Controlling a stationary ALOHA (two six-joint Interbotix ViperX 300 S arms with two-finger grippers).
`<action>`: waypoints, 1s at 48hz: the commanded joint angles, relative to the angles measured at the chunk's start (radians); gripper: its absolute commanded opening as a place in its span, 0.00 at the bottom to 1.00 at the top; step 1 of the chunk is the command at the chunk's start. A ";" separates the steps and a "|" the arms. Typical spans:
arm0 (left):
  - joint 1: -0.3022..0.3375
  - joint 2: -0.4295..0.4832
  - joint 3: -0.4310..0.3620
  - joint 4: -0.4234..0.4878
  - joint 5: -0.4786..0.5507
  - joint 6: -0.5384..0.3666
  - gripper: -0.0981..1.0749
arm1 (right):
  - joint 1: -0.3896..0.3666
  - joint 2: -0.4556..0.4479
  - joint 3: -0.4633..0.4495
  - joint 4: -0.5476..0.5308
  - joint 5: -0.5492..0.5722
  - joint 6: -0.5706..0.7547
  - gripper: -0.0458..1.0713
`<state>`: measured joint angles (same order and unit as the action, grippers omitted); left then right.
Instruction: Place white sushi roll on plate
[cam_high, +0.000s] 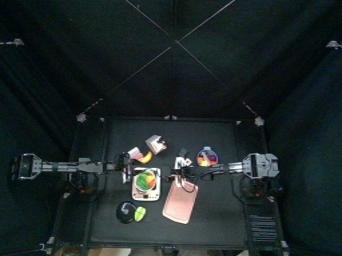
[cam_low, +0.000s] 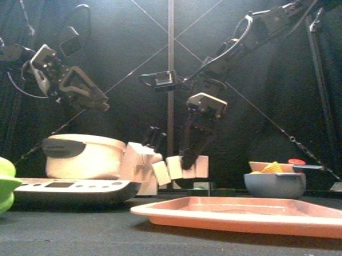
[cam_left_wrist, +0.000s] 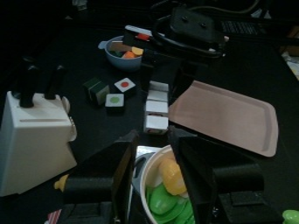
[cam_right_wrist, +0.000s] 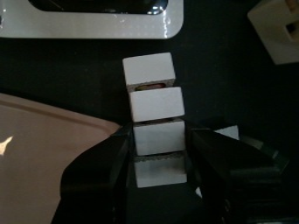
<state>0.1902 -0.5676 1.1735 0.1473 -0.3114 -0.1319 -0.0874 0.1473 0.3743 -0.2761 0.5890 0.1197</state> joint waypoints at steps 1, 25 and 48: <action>0.003 -0.002 -0.017 0.000 -0.005 0.000 0.73 | -0.008 -0.084 -0.014 0.054 0.015 0.006 0.67; 0.000 -0.002 -0.015 0.000 -0.005 0.002 0.73 | 0.048 -0.218 0.072 0.080 0.086 0.632 0.67; -0.006 -0.002 -0.015 -0.012 -0.011 -0.003 0.73 | 0.328 -0.195 0.137 -0.322 0.179 1.580 0.67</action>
<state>0.1871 -0.5676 1.1735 0.1442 -0.3129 -0.1319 0.2010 -0.0322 0.5185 -0.5492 0.7409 1.5923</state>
